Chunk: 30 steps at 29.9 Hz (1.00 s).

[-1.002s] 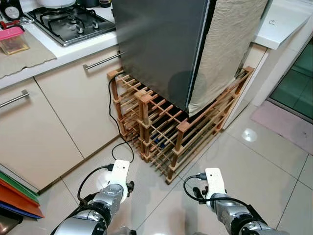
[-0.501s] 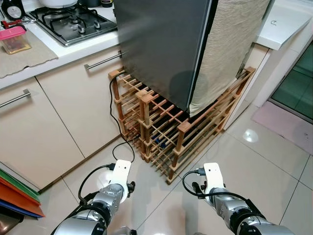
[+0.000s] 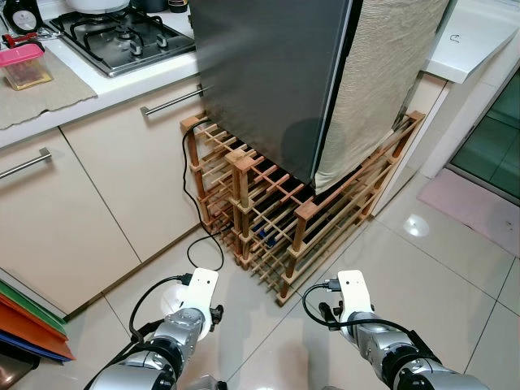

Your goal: Restocking fridge

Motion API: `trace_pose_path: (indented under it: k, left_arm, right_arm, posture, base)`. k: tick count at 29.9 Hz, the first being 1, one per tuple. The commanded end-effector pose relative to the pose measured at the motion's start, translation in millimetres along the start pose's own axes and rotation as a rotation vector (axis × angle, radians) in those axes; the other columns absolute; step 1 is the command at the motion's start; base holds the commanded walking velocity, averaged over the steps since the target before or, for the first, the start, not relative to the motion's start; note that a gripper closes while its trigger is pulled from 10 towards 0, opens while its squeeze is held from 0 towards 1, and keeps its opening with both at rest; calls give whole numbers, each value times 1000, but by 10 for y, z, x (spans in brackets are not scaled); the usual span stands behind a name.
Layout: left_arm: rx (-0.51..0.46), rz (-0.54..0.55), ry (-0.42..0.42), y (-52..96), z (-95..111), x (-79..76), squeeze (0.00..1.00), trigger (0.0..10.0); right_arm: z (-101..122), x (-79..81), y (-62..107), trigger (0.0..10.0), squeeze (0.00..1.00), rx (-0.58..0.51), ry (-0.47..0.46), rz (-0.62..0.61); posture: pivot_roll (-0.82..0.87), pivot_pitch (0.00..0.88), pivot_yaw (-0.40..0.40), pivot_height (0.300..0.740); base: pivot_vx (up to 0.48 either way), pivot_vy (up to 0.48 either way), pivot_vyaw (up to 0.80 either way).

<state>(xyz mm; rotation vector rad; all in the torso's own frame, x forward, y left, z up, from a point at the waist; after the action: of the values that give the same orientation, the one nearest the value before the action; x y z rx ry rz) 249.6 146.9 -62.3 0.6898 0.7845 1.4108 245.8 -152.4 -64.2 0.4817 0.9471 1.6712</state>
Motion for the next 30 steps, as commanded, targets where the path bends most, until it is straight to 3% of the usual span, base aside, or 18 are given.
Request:
trace_pose_path:
  k: [1,20,30]
  left_arm:
    - [19,3,-11,3,-74,23,0,10000]
    - [30,6,-22,6,-106,40,0,10000]
    - [35,-2,-37,6,-136,17,0,10000]
  right_arm:
    - [-18,12,0,10000,71,12,4,3]
    - [-47,44,0,10000,75,22,7,6]
    - [-197,-166,43,10000,75,34,-28,-27]
  posture:
    - [-64,0,7,724]
    - [-74,10,12,724]
    - [-78,17,16,724]
  base:
    - [0,0,0]
    - [0,0,0]
    - [0,0,0]
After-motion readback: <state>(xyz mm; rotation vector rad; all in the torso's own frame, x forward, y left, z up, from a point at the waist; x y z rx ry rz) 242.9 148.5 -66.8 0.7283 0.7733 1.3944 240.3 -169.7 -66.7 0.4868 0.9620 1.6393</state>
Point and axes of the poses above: a point about 5 cm out from each wrist's last joint towards the gripper, its own y axis pointing back from the gripper into the wrist, its own z axis along the axis of the wrist's last joint, x = y × z, the point moved 1 cm from there along -y, pointing out of the wrist towards the gripper, and after that the axes turned 14 degrees about y, right-handed, at the moved point
